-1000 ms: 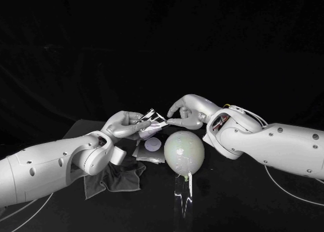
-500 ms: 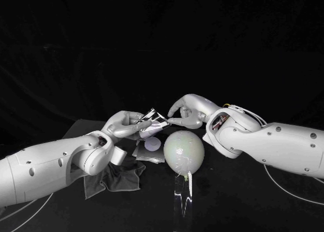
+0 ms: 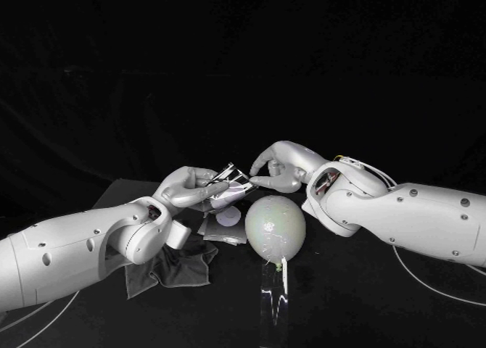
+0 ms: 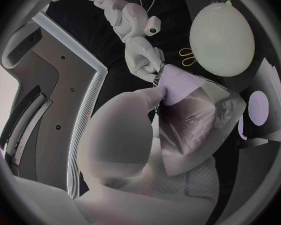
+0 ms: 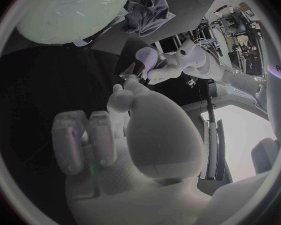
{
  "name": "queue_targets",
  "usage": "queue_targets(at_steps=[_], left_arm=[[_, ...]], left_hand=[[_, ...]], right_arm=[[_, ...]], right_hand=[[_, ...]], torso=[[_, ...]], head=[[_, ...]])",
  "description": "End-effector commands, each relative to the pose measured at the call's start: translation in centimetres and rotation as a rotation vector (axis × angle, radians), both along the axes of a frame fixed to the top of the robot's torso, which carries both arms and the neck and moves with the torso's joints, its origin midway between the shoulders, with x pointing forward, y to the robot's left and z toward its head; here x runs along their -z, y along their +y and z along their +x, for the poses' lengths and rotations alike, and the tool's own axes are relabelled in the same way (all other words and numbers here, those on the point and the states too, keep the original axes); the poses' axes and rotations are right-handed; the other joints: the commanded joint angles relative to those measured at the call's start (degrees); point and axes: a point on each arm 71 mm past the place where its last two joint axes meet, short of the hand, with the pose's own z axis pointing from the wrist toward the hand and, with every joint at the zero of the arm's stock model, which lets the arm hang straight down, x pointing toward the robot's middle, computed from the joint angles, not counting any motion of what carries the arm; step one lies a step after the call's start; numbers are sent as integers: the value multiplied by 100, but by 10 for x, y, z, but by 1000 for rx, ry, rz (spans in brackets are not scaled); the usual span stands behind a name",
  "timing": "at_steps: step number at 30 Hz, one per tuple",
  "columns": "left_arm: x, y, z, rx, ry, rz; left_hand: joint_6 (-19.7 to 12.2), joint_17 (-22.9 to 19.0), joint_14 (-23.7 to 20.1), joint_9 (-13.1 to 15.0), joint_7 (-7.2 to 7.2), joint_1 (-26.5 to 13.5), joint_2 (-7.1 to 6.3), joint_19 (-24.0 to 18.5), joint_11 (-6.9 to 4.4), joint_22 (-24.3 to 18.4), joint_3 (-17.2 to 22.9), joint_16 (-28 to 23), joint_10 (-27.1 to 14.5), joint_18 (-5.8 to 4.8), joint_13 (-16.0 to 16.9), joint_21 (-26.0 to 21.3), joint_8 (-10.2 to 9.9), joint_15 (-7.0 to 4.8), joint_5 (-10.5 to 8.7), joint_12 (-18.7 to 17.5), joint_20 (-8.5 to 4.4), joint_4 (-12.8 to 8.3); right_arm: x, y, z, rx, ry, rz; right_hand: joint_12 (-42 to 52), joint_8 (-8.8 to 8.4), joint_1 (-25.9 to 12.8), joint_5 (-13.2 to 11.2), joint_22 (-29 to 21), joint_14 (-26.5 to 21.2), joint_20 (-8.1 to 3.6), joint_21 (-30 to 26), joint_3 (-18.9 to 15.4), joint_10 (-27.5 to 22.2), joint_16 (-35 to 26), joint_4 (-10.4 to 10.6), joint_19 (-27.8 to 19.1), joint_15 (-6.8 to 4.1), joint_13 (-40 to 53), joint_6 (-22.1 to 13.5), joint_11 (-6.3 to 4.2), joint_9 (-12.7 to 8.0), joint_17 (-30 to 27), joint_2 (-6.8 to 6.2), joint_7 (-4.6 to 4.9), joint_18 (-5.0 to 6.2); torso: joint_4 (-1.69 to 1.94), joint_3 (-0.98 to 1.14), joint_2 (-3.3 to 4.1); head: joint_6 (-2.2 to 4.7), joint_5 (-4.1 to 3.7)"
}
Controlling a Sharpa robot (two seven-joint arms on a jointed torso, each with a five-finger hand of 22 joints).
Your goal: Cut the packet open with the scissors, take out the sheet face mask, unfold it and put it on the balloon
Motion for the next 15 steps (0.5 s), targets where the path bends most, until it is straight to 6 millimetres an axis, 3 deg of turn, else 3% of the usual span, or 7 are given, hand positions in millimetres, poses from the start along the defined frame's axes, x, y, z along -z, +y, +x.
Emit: queue_targets(at_steps=[1,15], left_arm=[[-3,-4,-1,31,-13,-11],[-2,-1,1,12,-19,-3]], left_hand=[[56,7,-25,457,-3,3,62,-42,-45,5,-1,35,71,83,7,35,14,5,28,-24,-15,-44],[59,12,-27,458,-3,0,69,-53,-46,15,-7,42,76,80,8,47,11,5,28,-29,-16,-48]], right_arm=[[1,4,-2,-17,5,-23],[2,10,-11,-70,35,-33]], right_hand=[[3248,5,-11,-44,1508,636,8,26,47,808,26,-9,625,-18,5110,43,-122,8,1510,26,8,-79],[3248,1,-107,-75,1508,636,1,26,27,808,26,-7,625,-23,5110,58,-123,17,1510,-46,9,-79]], torso=[[-2,-2,1],[-1,2,-1]], head=[[-2,1],[19,0]])
